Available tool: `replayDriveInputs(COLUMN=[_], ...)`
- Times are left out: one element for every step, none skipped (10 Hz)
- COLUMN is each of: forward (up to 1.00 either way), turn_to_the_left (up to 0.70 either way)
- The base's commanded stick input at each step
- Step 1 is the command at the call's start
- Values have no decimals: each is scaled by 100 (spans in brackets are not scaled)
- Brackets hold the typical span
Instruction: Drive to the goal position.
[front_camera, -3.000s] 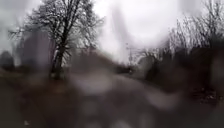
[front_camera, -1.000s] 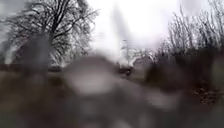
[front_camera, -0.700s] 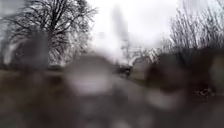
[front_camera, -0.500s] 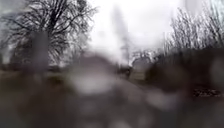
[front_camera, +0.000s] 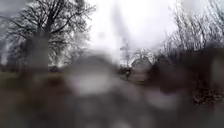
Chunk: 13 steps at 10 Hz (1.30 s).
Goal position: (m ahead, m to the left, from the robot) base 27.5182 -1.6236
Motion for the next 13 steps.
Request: replayDriveInputs(forward=[85,85,85,85,85,85,85,85,85,85,85,85,85], turn_to_the_left=[0,0,0,0,0,0,0,0,0,0,0,0,6])
